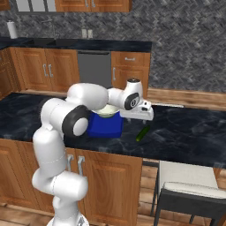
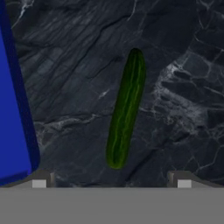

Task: Place the two vegetables and bowl onto the tray for setting up a vegetable dip station.

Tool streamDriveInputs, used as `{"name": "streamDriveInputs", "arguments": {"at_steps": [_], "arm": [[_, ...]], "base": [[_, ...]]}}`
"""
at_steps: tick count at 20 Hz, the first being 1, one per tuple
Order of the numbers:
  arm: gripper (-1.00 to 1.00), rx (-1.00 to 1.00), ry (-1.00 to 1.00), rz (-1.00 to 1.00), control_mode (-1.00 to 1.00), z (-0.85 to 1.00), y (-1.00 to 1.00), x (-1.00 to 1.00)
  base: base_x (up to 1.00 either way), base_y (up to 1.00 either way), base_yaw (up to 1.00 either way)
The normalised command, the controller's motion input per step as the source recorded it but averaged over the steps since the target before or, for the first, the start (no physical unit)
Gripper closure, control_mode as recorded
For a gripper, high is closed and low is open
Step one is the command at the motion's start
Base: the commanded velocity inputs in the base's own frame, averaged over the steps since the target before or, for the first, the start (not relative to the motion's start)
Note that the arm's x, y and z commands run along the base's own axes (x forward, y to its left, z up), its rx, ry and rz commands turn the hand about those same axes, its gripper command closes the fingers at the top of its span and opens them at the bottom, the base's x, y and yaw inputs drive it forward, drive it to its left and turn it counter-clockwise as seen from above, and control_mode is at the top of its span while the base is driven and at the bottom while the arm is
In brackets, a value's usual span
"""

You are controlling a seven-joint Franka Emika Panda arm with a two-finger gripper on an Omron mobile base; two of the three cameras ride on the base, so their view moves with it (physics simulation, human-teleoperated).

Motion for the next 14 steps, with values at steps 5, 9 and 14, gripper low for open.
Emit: {"name": "streamDriveInputs", "arguments": {"at_steps": [5, 9, 14], "arm": [[-1.0, 0.0, 0.0, -0.01, -1.0, -0.27, -0.12, 0.02], [-1.0, 0.0, 0.0, -0.04, -1.0, -0.24, -0.1, 0.13], [-1.0, 0.0, 0.0, -0.06, -1.0, -0.21, -0.07, 0.22]], "base": [[0.0, 0.0, 0.0], [0.0, 0.0, 0.0], [0.0, 0.0, 0.0]]}}
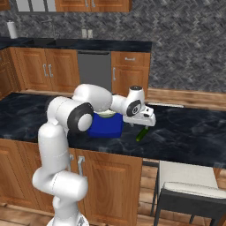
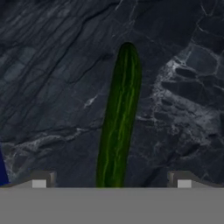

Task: Place the two vegetables and bowl onto the tray for setting up a vegetable dip station.

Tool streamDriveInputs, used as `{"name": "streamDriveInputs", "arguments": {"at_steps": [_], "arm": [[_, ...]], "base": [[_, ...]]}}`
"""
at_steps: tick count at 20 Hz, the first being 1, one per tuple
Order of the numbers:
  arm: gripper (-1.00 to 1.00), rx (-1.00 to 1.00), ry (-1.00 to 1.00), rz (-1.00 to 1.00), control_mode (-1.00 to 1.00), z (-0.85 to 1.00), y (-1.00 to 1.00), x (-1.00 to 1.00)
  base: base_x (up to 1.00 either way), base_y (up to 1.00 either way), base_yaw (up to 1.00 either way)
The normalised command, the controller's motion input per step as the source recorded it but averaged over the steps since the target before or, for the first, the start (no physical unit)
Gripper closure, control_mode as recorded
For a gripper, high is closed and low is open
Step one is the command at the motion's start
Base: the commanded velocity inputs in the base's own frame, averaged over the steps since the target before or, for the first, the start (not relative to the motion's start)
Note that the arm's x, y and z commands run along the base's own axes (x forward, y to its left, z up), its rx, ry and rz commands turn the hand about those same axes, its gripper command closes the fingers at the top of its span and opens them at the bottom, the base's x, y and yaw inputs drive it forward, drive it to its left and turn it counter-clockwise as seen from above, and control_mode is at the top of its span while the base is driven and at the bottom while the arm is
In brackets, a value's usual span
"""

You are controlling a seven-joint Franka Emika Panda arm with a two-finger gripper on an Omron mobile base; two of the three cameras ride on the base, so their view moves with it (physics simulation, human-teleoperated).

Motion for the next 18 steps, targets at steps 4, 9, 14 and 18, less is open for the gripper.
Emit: {"name": "streamDriveInputs", "arguments": {"at_steps": [4, 9, 14, 18], "arm": [[-1.0, 0.0, 0.0, -0.07, -1.0, -0.22, -0.07, 0.23], [-1.0, 0.0, 0.01, -0.07, -1.0, -0.24, -0.09, 0.22], [-1.0, 0.0, 0.03, -0.03, -1.0, -0.21, -0.11, 0.13], [-1.0, 0.0, 0.03, -0.01, -1.0, -0.21, -0.11, 0.1]], "base": [[0.0, 0.0, 0.0], [0.0, 0.0, 0.0], [0.0, 0.0, 0.0], [0.0, 0.0, 0.0]]}}
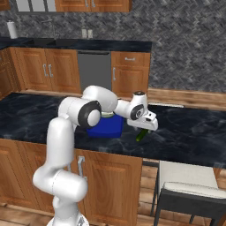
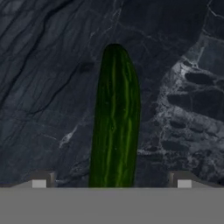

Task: Place the two vegetables and bowl onto the tray for setting up a vegetable dip station.

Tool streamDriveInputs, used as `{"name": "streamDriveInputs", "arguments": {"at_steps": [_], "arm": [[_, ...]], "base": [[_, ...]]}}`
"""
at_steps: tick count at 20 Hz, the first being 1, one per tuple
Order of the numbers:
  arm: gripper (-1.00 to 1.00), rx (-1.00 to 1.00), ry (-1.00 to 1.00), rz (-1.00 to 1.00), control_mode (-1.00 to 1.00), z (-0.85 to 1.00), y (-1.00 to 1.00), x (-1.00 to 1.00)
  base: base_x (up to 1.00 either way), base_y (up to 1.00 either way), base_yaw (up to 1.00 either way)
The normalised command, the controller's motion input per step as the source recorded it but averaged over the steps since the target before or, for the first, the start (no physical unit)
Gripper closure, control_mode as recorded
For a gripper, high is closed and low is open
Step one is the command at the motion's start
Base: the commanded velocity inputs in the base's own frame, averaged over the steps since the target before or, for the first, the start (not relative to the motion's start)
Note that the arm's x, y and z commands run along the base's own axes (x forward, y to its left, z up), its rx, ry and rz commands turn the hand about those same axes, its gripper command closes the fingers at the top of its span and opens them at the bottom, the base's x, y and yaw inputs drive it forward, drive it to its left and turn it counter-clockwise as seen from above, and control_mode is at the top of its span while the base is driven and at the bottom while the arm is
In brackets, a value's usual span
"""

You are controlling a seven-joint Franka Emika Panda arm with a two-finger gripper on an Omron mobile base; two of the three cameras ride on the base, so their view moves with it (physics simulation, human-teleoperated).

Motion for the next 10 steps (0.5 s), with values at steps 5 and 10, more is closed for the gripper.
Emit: {"name": "streamDriveInputs", "arguments": {"at_steps": [5, 10], "arm": [[-1.0, 0.0, 0.03, 0.0, -1.0, -0.2, -0.08, 0.13], [-1.0, 0.0, 0.03, 0.0, -1.0, -0.2, -0.03, 0.15]], "base": [[0.0, 0.0, 0.0], [0.0, 0.0, 0.0]]}}
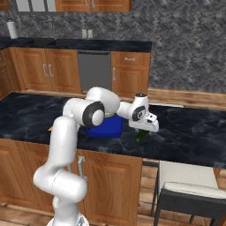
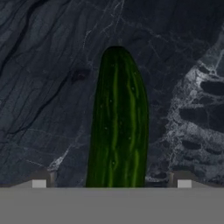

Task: Place the two vegetables and bowl onto the tray for setting up a vegetable dip station.

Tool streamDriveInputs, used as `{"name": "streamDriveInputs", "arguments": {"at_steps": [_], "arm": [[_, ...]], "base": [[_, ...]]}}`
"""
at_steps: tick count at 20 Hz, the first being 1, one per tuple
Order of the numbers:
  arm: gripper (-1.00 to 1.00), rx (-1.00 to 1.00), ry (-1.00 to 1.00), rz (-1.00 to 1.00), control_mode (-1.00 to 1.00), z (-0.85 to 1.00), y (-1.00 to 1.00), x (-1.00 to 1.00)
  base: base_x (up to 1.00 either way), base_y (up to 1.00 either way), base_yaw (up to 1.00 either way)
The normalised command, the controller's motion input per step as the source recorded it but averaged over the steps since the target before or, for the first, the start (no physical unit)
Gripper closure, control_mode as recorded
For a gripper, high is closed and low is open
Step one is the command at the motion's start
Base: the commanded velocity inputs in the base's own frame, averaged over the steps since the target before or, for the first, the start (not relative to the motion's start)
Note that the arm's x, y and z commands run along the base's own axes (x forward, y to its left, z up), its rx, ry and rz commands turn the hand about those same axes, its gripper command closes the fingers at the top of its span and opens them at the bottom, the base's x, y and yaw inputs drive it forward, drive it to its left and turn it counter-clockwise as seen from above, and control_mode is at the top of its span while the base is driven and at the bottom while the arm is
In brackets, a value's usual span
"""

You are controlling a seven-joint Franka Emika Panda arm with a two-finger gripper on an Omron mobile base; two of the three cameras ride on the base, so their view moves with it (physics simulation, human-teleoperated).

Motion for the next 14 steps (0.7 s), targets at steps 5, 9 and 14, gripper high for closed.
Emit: {"name": "streamDriveInputs", "arguments": {"at_steps": [5, 9, 14], "arm": [[1.0, 0.0, 0.02, 0.0, -1.0, -0.18, -0.01, 0.11], [1.0, 0.0, 0.05, -0.03, -1.0, -0.15, 0.0, 0.02], [1.0, 0.0, 0.05, -0.05, -1.0, -0.12, -0.04, 0.0]], "base": [[0.0, 0.0, 0.0], [0.0, 0.0, 0.0], [0.0, 0.0, 0.0]]}}
